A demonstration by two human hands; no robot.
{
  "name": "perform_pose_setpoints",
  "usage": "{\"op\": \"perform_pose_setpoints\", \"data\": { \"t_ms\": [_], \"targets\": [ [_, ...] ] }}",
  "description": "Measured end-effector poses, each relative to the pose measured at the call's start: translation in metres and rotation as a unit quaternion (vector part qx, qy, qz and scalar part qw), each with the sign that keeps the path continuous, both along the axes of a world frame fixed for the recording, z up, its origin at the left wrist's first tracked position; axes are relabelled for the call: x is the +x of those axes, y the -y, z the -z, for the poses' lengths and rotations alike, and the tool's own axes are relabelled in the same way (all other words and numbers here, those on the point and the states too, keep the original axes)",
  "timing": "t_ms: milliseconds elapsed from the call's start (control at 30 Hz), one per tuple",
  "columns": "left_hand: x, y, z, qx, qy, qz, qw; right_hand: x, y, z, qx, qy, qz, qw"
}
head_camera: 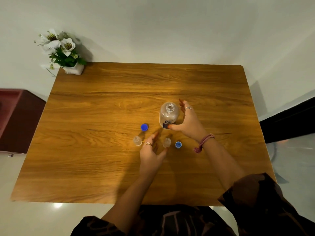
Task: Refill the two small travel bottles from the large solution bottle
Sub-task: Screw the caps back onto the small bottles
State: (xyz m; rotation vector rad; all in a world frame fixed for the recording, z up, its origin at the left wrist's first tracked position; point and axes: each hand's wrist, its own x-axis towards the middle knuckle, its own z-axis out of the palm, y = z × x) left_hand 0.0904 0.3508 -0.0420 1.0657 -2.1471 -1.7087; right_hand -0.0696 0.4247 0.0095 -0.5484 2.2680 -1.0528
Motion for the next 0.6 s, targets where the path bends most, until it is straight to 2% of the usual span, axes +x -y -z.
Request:
{"op": "perform_pose_setpoints", "data": {
  "t_ms": [100, 233, 300, 367, 467, 600],
  "targets": [
    [0.016, 0.011, -0.014, -0.058, -0.041, 0.005, 0.997, 0.011, -0.004, -0.023, 0.018, -0.046, 0.044, 0.998],
    [0.041, 0.034, -0.038, -0.159, -0.139, 0.007, 0.978, 0.036, -0.005, -0.055, -0.010, -0.154, 0.092, 0.984],
    [0.051, 0.050, -0.041, -0.180, -0.155, -0.012, 0.971, 0.048, 0.001, -0.069, -0.035, -0.190, 0.030, 0.981],
    [0.058, 0.067, -0.036, -0.181, -0.141, -0.027, 0.973, 0.057, 0.012, -0.075, -0.009, -0.213, -0.087, 0.973],
    [0.062, 0.090, -0.018, -0.166, -0.060, 0.007, 0.984, 0.059, 0.041, -0.066, 0.119, -0.254, -0.256, 0.925],
    [0.052, 0.101, 0.004, -0.104, 0.057, 0.091, 0.989, 0.059, 0.082, -0.043, 0.271, -0.282, -0.354, 0.849]
  ]
}}
